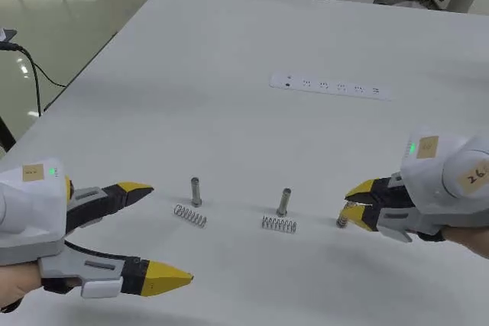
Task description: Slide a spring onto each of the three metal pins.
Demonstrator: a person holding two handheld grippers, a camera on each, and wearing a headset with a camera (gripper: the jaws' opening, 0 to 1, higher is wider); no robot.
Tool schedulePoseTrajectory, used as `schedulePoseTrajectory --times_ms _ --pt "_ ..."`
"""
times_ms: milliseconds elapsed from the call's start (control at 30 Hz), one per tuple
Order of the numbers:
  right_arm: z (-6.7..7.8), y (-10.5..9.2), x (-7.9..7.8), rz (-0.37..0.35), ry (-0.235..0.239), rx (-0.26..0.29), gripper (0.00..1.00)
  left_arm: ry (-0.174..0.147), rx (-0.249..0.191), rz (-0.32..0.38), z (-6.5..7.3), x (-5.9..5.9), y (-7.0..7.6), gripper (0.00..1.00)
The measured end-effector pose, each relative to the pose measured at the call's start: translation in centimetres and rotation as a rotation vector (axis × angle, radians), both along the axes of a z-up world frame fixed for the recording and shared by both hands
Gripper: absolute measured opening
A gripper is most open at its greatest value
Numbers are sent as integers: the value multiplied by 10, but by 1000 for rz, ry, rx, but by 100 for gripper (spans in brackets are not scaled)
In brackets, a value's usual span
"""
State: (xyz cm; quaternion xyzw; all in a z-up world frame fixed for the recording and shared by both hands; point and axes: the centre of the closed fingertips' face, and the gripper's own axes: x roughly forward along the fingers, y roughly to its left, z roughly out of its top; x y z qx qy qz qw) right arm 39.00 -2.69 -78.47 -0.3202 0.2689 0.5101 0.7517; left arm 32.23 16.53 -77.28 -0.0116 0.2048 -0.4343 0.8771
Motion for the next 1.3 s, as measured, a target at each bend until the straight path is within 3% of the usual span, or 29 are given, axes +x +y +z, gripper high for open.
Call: schedulePoseTrajectory --times_ms 567,1300 --pt "-21 21 -32 75 41 -26 9 12 -4 -17 -3 -7 -5 90" --pt "-32 50 -27 118 54 -38 9 17 -4 -23 -5 -8 -5 89"
